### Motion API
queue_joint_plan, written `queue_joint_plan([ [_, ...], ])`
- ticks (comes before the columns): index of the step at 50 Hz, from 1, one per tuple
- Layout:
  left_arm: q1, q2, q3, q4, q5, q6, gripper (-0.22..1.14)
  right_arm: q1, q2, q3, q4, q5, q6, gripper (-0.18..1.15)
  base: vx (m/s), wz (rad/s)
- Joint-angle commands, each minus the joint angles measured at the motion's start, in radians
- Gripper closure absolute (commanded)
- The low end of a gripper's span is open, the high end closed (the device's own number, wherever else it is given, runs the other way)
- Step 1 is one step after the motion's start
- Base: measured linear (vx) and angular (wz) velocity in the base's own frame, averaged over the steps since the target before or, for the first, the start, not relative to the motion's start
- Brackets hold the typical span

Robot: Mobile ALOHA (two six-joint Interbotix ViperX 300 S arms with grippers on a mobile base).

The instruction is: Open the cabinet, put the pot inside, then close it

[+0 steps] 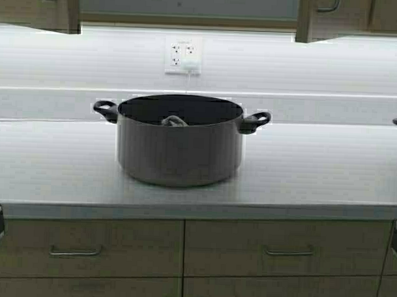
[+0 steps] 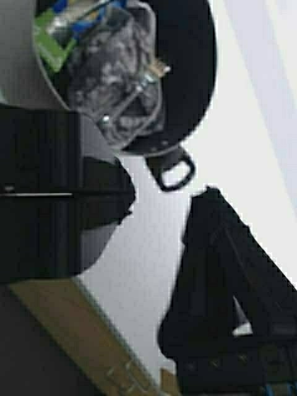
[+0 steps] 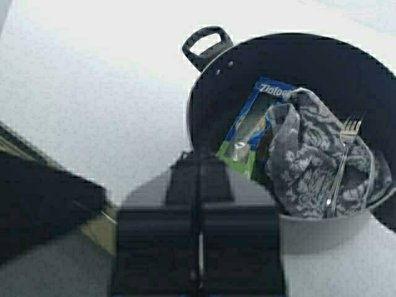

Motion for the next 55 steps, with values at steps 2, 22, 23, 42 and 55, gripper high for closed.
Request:
queue_joint_plan([
  [2, 0.011, 0.15, -0.146, 0.005, -0.021, 0.005, 0.89, -0.021, 0.041, -0.064, -0.005, -0.023, 0.006, 0.91, 0.0, 0.0],
  [22, 0.207, 0.267, -0.193, 0.0, -0.074, -0.011, 0.89, -0.169, -0.003, 0.0, -0.005, -0.028, 0.003, 0.91, 0.0, 0.0],
  [23, 0.215, 0.264, -0.186, 0.0, -0.074, -0.009, 0.89, -0.175, -0.009, 0.008, -0.005, -0.028, 0.003, 0.91, 0.0, 0.0],
  [42, 0.279, 0.163, -0.049, 0.0, -0.117, -0.012, 0.88, -0.235, -0.091, 0.097, -0.005, -0.021, 0.008, 0.86, 0.0, 0.0],
  [55, 0.255, 0.018, 0.114, 0.005, -0.212, -0.025, 0.37, -0.225, -0.169, 0.153, 0.003, 0.005, 0.015, 0.24, 0.0, 0.0],
])
